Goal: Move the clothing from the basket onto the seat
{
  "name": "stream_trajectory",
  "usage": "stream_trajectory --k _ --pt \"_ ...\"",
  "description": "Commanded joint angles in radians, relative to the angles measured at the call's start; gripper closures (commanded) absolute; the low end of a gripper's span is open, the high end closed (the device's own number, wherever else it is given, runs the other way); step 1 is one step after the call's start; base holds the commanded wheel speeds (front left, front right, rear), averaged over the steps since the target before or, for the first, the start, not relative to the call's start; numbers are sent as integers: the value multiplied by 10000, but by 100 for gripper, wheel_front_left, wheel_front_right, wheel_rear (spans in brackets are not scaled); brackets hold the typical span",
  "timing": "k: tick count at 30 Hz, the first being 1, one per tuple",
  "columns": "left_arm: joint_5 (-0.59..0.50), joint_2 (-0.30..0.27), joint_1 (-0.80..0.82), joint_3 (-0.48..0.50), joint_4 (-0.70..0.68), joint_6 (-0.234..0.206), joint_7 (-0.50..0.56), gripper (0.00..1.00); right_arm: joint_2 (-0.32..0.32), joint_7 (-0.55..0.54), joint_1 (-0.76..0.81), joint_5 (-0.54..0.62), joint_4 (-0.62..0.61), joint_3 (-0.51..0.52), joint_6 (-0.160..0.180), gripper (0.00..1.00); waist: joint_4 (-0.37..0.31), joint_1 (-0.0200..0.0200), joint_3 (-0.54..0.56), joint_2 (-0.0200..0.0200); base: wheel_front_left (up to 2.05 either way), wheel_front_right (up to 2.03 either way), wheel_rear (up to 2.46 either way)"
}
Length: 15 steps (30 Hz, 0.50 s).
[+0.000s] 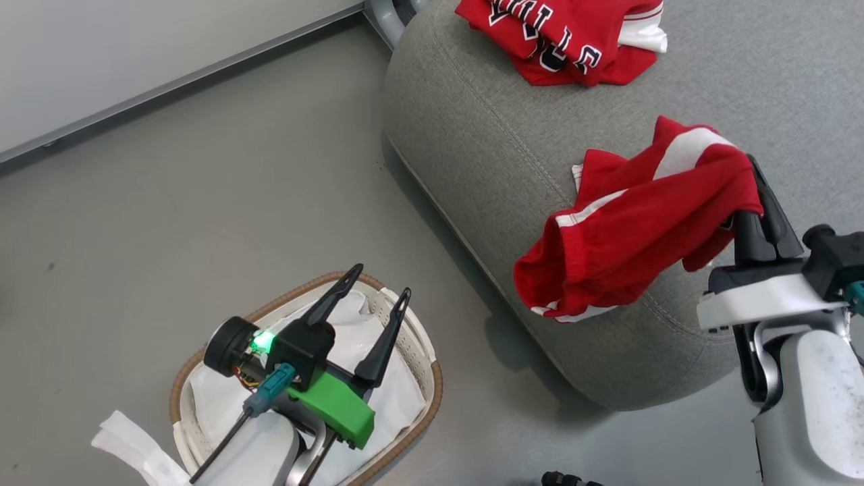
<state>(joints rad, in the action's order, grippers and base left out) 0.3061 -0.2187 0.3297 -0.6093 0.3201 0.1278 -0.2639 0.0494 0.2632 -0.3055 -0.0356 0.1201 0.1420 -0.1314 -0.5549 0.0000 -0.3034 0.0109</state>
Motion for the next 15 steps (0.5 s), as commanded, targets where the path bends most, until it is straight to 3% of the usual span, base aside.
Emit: stream_trajectory --k 1,7,12,15 --pt "-83 -126 110 137 -47 29 -7 0 19 23 -319 158 -61 -23 14 100 -21 0 -113 -109 0 0 0" --pt "-348 -406 -102 719 -489 -258 -7 0 22 21 -1740 1222 -155 305 14 100 45 0 -409 -109 0 0 0" --pt "-477 -638 170 922 -895 -303 -7 0 31 23 -3338 2252 -210 1517 14 100 616 0 -975 -109 0 0 0" --pt "-525 -745 368 987 -1152 -322 -7 0 378 21 -4349 2592 -18 2086 14 100 959 0 -1362 -109 0 0 0"
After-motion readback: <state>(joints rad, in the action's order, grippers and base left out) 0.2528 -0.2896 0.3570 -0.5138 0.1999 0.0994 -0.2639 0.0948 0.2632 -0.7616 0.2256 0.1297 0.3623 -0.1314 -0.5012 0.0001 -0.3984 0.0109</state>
